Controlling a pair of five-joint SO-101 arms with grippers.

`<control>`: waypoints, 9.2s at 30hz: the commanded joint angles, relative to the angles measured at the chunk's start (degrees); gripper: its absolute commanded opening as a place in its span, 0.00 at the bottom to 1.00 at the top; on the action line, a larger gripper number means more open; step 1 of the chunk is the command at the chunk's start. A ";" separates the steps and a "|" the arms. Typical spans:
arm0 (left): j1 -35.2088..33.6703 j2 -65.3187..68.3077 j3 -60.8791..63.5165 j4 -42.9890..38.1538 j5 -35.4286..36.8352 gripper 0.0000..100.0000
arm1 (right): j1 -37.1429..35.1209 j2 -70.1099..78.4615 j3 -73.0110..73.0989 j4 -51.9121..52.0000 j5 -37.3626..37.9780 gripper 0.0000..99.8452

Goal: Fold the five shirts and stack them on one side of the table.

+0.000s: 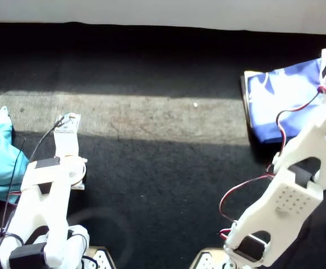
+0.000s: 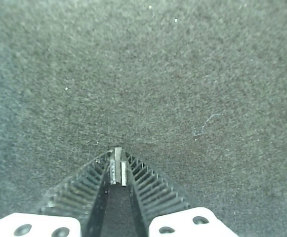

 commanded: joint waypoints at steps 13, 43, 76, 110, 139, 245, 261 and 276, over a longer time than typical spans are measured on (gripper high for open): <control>-28.09 -0.75 -35.30 31.65 -0.44 0.01 | -9.19 -28.00 23.87 0.57 -4.22 0.03; -55.78 14.73 -23.16 -12.31 -27.60 0.21 | -20.44 -87.69 122.51 -8.04 -6.15 0.03; -53.85 28.26 -50.59 4.04 -27.34 0.01 | -20.70 -98.95 136.04 -11.74 -6.42 0.03; -24.84 -25.27 -32.84 16.00 -29.01 0.01 | -25.10 -99.03 158.90 -31.43 -6.24 0.03; -55.08 27.03 -51.91 11.69 -34.73 0.01 | -25.10 -99.03 159.08 -31.16 -6.24 0.03; 25.27 32.13 -134.37 34.02 -5.27 0.01 | -61.76 -56.13 129.89 -43.38 -23.30 0.19; 31.08 32.04 -123.56 36.66 -13.01 0.01 | -32.22 -56.75 129.19 -39.96 -23.12 0.19; 6.55 32.13 -79.34 55.74 -13.19 0.01 | -30.02 -56.13 127.52 -45.14 -23.21 0.19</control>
